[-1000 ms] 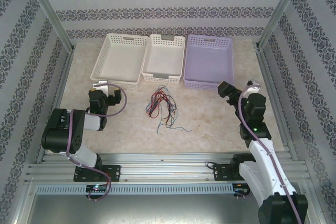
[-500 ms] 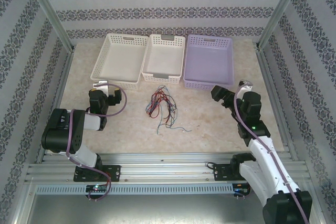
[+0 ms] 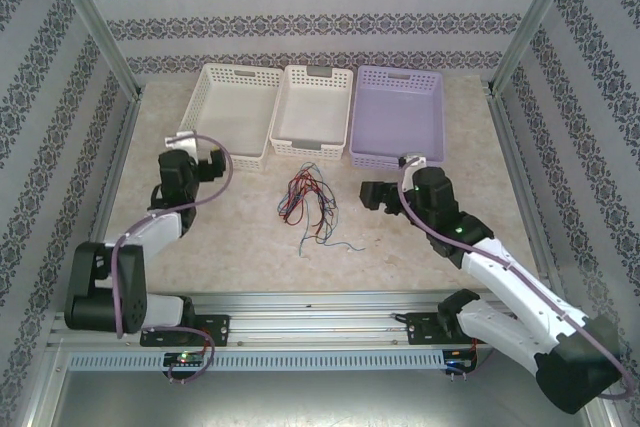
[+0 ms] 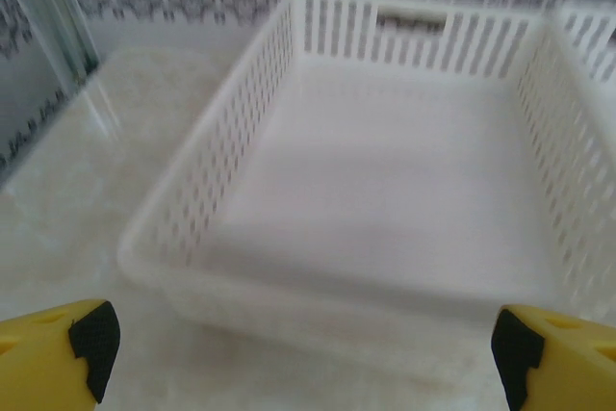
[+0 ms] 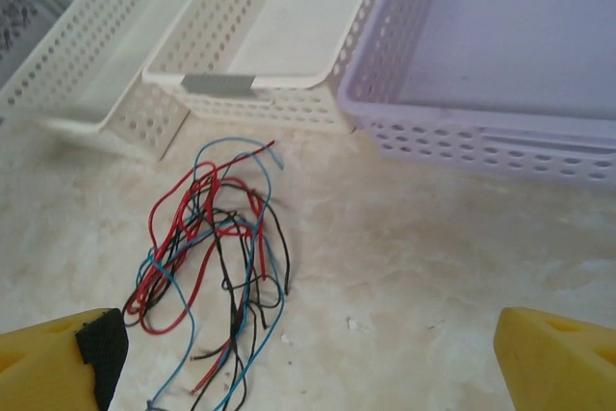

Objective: Untangle the cables

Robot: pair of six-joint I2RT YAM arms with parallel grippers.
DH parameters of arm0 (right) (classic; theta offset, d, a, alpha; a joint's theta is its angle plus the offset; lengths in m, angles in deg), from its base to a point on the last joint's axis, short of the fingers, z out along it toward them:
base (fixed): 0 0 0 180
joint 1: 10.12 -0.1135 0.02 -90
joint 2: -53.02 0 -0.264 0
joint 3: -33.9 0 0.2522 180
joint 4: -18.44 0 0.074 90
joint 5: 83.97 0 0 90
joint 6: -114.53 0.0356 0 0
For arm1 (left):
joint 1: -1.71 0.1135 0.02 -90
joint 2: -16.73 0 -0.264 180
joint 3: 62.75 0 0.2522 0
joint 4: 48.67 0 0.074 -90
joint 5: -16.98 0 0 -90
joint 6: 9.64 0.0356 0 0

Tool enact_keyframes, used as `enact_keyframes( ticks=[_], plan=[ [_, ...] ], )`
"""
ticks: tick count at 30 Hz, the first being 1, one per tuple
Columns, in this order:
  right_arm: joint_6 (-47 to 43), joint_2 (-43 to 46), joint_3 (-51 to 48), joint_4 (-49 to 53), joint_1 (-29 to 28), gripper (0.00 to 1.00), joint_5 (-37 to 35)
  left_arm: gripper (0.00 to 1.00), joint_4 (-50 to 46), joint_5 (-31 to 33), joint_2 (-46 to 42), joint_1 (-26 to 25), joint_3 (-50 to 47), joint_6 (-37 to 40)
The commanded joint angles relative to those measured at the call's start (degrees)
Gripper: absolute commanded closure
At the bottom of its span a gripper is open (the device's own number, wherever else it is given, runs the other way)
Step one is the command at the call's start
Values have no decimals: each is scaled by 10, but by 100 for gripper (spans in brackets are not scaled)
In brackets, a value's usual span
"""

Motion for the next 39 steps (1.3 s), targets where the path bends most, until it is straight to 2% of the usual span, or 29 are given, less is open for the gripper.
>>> enact_keyframes(
  ticks=[1,4,7,8,12,14,19,27,30,39],
  plan=[
    [-16,-6,26,21,-31,2,-34,0,-181,-83,-60,-3,62,-65],
    [-12,-11,28,13,-50,2,-31,0,-240,-148,-108,-2,86,-142],
    [-12,-28,32,12,-68,2,-21,0,-325,-151,-142,1,115,-220],
    [-12,-38,33,8,-75,2,-16,0,-342,-172,-148,4,122,-238],
    [-16,-85,34,-7,-104,3,-17,0,-375,-298,-171,3,125,-275],
    [-16,-112,41,-9,-110,4,-16,0,-385,-308,-190,-3,104,-304],
    [-10,-180,69,-27,-112,7,-2,1,-379,-266,-254,-49,28,-341],
    [-34,-326,170,-22,-113,16,5,7,-350,-167,-265,-214,-43,-360],
    [-46,-381,208,-16,-114,21,2,8,-335,-140,-270,-250,-75,-368],
    [-58,-493,274,-25,-113,34,-14,10,-344,-94,-277,-312,-118,-367]
  ],
)
